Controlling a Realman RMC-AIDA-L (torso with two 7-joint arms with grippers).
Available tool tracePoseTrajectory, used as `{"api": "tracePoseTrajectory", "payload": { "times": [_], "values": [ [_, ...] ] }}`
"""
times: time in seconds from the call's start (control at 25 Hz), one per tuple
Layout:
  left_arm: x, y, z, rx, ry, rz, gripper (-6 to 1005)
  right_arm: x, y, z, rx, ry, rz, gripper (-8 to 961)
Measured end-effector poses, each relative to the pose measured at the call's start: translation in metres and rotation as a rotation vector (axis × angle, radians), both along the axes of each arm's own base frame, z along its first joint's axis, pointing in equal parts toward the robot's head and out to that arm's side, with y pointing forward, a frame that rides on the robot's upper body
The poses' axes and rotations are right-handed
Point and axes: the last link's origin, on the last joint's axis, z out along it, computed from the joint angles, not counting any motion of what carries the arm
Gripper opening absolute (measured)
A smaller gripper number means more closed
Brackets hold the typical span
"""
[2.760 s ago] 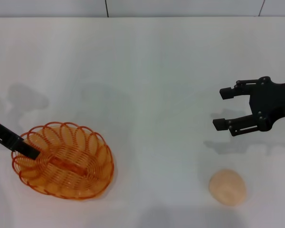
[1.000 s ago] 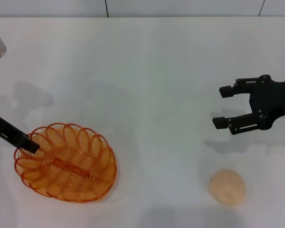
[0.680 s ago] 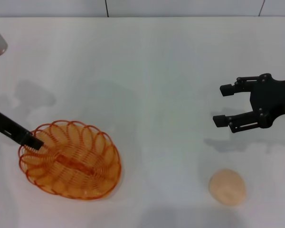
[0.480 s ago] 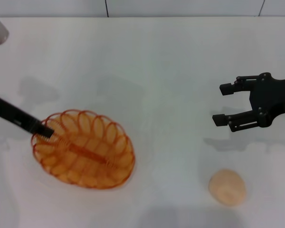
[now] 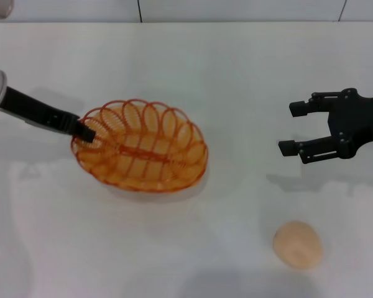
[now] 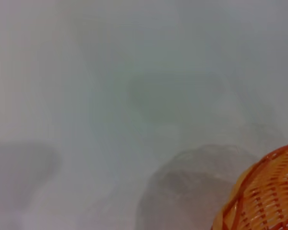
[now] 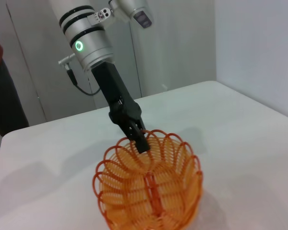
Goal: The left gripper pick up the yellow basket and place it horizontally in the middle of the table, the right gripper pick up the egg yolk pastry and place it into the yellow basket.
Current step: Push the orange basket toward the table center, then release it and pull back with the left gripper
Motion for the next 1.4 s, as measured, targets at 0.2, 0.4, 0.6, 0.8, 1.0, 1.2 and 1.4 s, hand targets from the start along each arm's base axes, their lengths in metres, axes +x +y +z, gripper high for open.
{"api": "tracePoseTrajectory", "payload": {
  "times": [0.2,0.4,0.6,0.8,1.0,1.2,1.4],
  "values": [
    [0.008,0.002,-0.007,0.026,-0.061,0.068,87,0.001,0.0,0.002,0.005,0.007,-0.005,842],
    [0.012,0.002,-0.018,0.023,-0.077,0.152,87,0.001,0.0,0.004,0.008,0.006,-0.004,842],
    [0.015,0.004,-0.026,0.039,-0.103,0.207,86,0.001,0.0,0.005,0.009,0.004,-0.001,842],
    [0.02,0.005,-0.036,0.033,-0.117,0.233,86,0.002,-0.001,0.006,0.011,0.004,-0.001,841],
    [0.02,0.008,-0.047,0.024,-0.116,0.241,85,0.003,-0.001,0.008,0.016,0.008,0.003,841],
    [0.017,0.009,-0.056,0.02,-0.098,0.242,86,0.002,-0.002,0.008,0.01,0.013,0.007,841],
    [0.016,0.009,-0.058,0.021,-0.097,0.246,85,0.002,-0.004,0.008,0.005,0.014,0.016,842]
  ]
}}
